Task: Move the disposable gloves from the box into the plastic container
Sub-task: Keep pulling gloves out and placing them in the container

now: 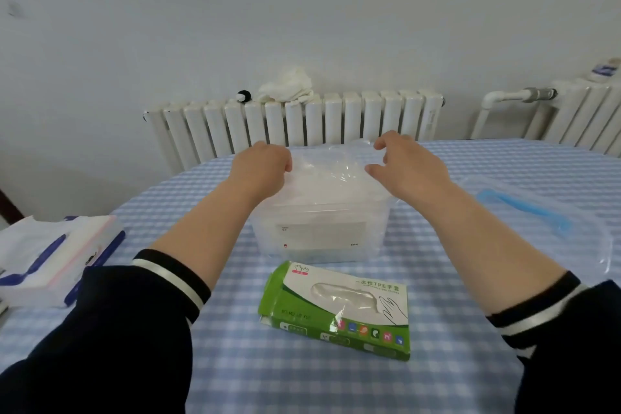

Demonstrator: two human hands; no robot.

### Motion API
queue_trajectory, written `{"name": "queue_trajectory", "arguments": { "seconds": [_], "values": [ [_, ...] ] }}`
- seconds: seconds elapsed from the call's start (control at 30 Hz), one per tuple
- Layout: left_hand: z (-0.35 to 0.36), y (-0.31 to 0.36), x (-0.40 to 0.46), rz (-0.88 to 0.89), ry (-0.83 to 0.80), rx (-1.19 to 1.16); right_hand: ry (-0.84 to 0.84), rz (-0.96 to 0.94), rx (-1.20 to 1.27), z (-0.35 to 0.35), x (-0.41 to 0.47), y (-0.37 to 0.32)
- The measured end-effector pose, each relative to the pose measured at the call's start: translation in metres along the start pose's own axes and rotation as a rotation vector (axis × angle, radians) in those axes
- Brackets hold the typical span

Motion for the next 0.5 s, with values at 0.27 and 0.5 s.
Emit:
{"name": "queue_trajectory", "arguments": {
  "seconds": [0.27, 0.5],
  "values": [
    [-0.012, -0.005, -0.013, 0.153, -0.093, 0.104, 0.264, -0.127, 0.332, -0.023, -0.052, 0.011],
    [-0.038, -0.025, -0.036, 0.022, 0.065, -0.16, 0.006, -0.266, 0.507, -0.008, -0.099, 0.01]
  ]
}}
Point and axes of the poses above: each hand's wrist, its own x-axis towards the middle knuckle, its own z-axis out of the palm, y = z × x, the point moved 5 cm from there along x, towards the middle knuckle, and after that the axes turned 12 degrees about y, right-handed, at the moved point
